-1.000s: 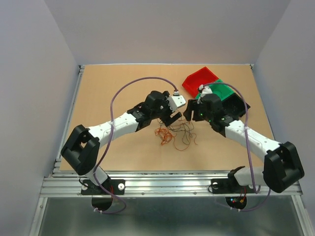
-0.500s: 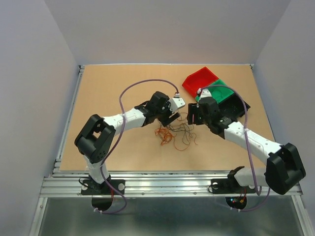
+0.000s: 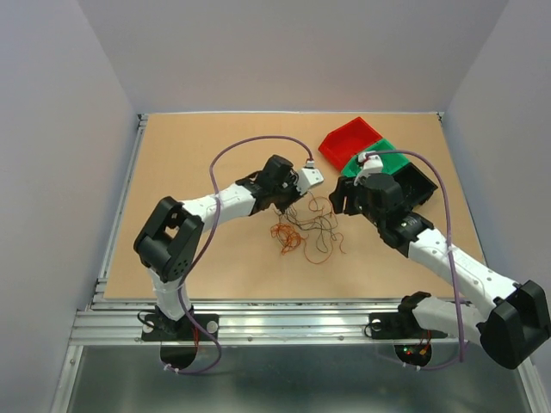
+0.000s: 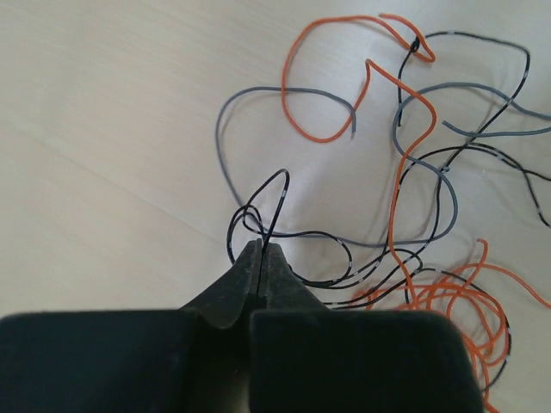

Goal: Untangle the cables

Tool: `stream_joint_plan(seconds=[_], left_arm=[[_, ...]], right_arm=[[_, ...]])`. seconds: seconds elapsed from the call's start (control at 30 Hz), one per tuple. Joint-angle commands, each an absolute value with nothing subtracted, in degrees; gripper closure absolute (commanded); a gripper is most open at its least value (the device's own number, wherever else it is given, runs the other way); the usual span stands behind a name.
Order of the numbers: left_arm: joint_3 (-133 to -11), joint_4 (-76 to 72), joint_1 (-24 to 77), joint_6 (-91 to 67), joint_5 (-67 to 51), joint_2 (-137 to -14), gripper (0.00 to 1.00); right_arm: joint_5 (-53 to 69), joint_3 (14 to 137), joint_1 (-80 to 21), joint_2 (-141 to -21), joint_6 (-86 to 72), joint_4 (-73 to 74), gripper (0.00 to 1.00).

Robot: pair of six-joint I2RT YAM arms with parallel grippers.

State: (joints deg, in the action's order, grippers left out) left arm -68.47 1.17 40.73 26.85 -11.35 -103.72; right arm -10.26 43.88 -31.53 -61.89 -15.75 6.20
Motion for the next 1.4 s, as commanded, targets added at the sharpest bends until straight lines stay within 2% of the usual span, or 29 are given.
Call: stream_joint_plan(seconds=[0.0, 0.1, 0.13, 0.17, 0.27, 0.43, 0.57, 0.8, 1.0, 1.23, 1.37], left_arm=[[-68.64, 0.26, 38.24, 24.88, -13.35, -92.39, 1.00], [-68.73, 1.40, 37.35, 23.74, -14.24, -87.11, 1.00], [-69.43, 2.19, 37.35, 23.56, -14.59, -85.19, 1.00], [-69.96, 2.98, 37.35, 23.29, -14.94, -84.38, 1.00], [-73.03, 6.23, 37.44, 22.85, -15.99, -81.57, 1.00], [-78.13, 11.07, 37.35, 22.85, -19.16, -77.79, 1.00], [-79.72, 12.74, 37.35, 22.59, -20.48, -75.68, 1.00], [-83.57, 14.67, 37.44, 21.89, -19.87, -73.30, 1.00], [-91.57, 18.19, 37.44, 20.92, -16.44, -73.21, 1.00], [-107.47, 21.09, 37.44, 18.46, -10.91, -75.50, 1.00], [-108.72, 19.78, 37.44, 17.32, -9.50, -74.62, 1.00]], right_arm=[[-1.60, 42.63, -31.64, -63.36, -10.29, -5.61, 0.37], [5.35, 42.28, -31.64, -64.77, -8.00, -12.35, 0.33], [8.15, 42.10, -31.64, -65.91, -7.74, -14.39, 0.27], [10.09, 41.84, -31.64, -66.27, -7.13, -16.85, 0.26], [16.95, 40.87, -31.64, -68.81, -6.76, -28.37, 0.20], [21.09, 43.50, -31.64, -74.17, -8.79, -33.83, 0.20], [21.97, 42.28, -31.73, -76.89, -11.42, -44.18, 0.19], [26.46, 43.94, -33.57, -82.78, -10.91, -50.35, 0.19], [28.73, 47.45, -34.80, -89.46, -9.23, -52.64, 0.20], [32.08, 50.62, -35.77, -95.18, -9.31, -53.09, 0.20], [33.31, 51.15, -35.95, -96.15, -9.05, -53.17, 0.25]])
